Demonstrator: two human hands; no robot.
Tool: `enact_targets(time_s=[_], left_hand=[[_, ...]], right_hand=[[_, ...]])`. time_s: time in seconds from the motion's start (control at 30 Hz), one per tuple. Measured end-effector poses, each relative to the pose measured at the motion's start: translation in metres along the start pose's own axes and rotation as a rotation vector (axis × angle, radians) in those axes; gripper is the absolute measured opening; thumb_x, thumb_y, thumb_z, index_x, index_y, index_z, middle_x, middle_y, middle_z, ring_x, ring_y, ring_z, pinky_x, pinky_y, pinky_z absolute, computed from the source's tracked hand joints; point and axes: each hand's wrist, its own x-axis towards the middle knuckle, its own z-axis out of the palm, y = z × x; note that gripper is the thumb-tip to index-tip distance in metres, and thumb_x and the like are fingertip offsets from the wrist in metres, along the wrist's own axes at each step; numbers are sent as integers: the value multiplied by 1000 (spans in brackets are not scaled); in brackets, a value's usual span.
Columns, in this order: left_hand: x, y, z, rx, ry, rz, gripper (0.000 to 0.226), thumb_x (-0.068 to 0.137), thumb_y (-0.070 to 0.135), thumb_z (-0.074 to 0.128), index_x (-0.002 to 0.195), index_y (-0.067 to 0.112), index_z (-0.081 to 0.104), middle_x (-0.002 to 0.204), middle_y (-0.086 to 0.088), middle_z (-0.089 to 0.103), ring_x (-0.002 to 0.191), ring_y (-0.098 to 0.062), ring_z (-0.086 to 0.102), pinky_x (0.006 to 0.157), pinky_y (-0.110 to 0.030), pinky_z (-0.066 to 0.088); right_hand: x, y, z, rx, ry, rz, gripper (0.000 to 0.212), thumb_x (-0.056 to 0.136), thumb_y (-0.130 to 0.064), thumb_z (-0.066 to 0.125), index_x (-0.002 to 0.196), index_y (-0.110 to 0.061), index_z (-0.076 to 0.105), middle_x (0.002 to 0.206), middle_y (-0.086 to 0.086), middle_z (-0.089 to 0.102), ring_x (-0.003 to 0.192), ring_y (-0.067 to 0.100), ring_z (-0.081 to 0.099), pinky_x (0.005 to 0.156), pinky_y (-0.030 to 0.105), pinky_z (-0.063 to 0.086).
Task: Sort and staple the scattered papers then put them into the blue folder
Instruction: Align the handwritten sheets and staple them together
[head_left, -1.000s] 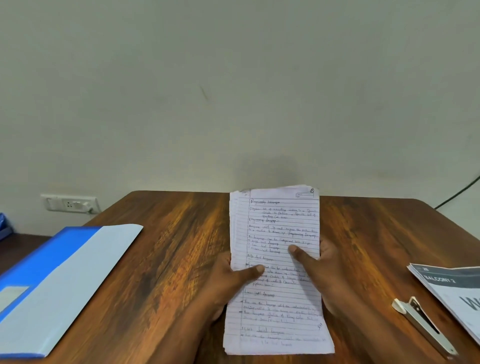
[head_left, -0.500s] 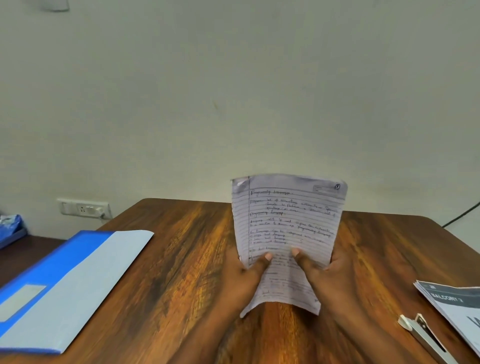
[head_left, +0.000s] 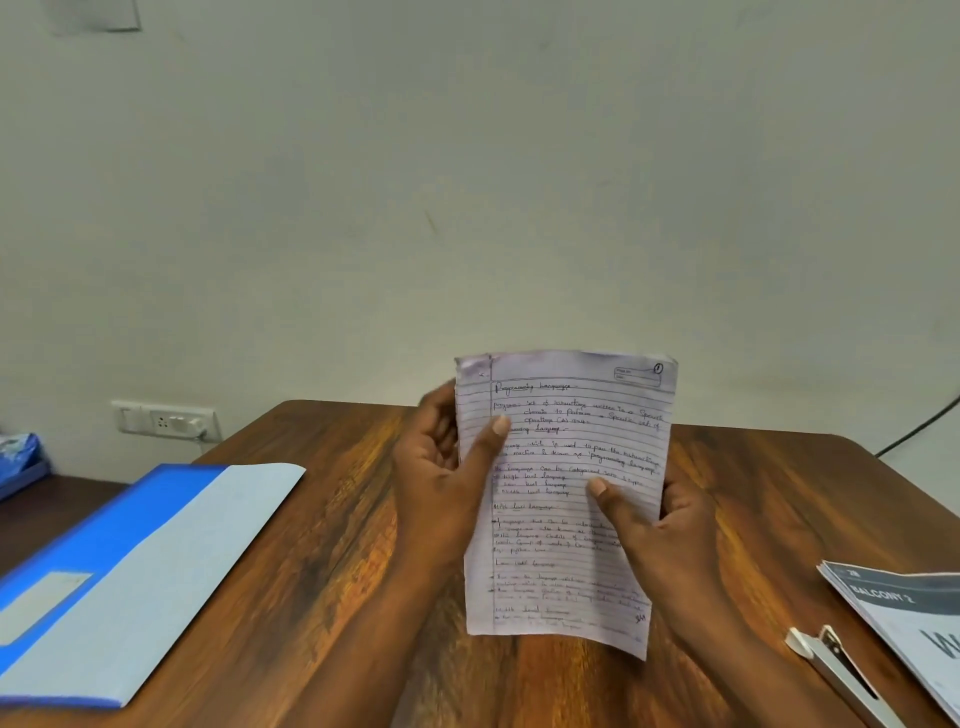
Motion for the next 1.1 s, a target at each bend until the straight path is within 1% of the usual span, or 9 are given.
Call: enact_targets(time_s=[0.1, 0.2, 0.37, 0.57, 0.67, 0.8, 0.93, 1.0, 1.1], left_hand=[[16, 24, -1, 48, 82, 139, 42, 86, 12, 82, 126, 15, 70, 108, -3, 79, 102, -17, 76, 83, -26, 61], [28, 35, -3, 196, 65, 195, 42, 78, 16, 90, 117, 14, 76, 101, 0, 81, 96, -16, 78, 84, -28, 63], [37, 34, -3, 257, 64, 211, 24, 76, 13, 92, 98, 11, 82, 87, 2, 81, 85, -15, 78, 78, -26, 62], [48, 33, -11, 249, 11, 188, 19, 77, 4, 89, 94, 6, 82, 85, -2, 81, 85, -19, 79, 79, -28, 62], [50, 33, -12, 234, -21, 181, 19, 77, 2, 88, 94, 8, 82, 86, -3, 82, 87, -21, 79, 81, -33, 64], [51, 29, -13, 261, -43, 214, 18, 78, 4, 87, 95, 9, 82, 86, 0, 82, 87, -18, 79, 80, -29, 63], [51, 26, -12, 217, -41, 213, 18, 80, 3, 86, 96, 8, 81, 88, -2, 82, 87, -17, 78, 78, -28, 62], [52, 20, -11, 162, -23, 159, 22, 81, 7, 85, 102, 10, 80, 89, -2, 82, 88, -15, 78, 78, -29, 63], [46, 4, -15, 0, -104, -44, 50, 80, 24, 88, 125, 10, 71, 99, -8, 81, 94, -20, 77, 84, -36, 65]], right_hand=[[-2, 0, -2, 5, -9, 23, 21, 88, -13, 80, 105, -22, 73, 100, -13, 79, 90, 9, 77, 70, 22, 62], [-4, -3, -2, 1, -7, 34, 20, 88, -12, 80, 105, -21, 73, 100, -13, 79, 90, 9, 77, 70, 23, 62], [-6, -4, -2, -20, -9, 34, 19, 87, -14, 80, 102, -22, 73, 98, -19, 78, 89, 5, 76, 68, 18, 61], [-3, -5, -5, 2, -34, 14, 26, 86, -6, 80, 107, -19, 74, 102, -17, 79, 94, 5, 75, 70, 15, 59], [0, -5, -6, 38, -45, 34, 27, 85, -4, 80, 106, -19, 73, 101, -13, 80, 94, 8, 76, 72, 18, 60], [7, -11, -9, 115, -62, 72, 25, 88, -11, 78, 112, -13, 72, 104, -5, 80, 94, 14, 77, 71, 22, 61], [11, -17, -11, 150, -102, 53, 19, 95, -9, 70, 113, -14, 72, 105, -4, 80, 95, 14, 77, 74, 24, 62], [12, -16, -11, 124, -111, 50, 17, 96, -11, 68, 113, -12, 72, 104, -3, 80, 94, 16, 78, 75, 28, 64], [15, -14, -12, 124, -96, 35, 18, 96, -11, 68, 114, -9, 72, 105, 1, 80, 94, 19, 78, 74, 29, 64]])
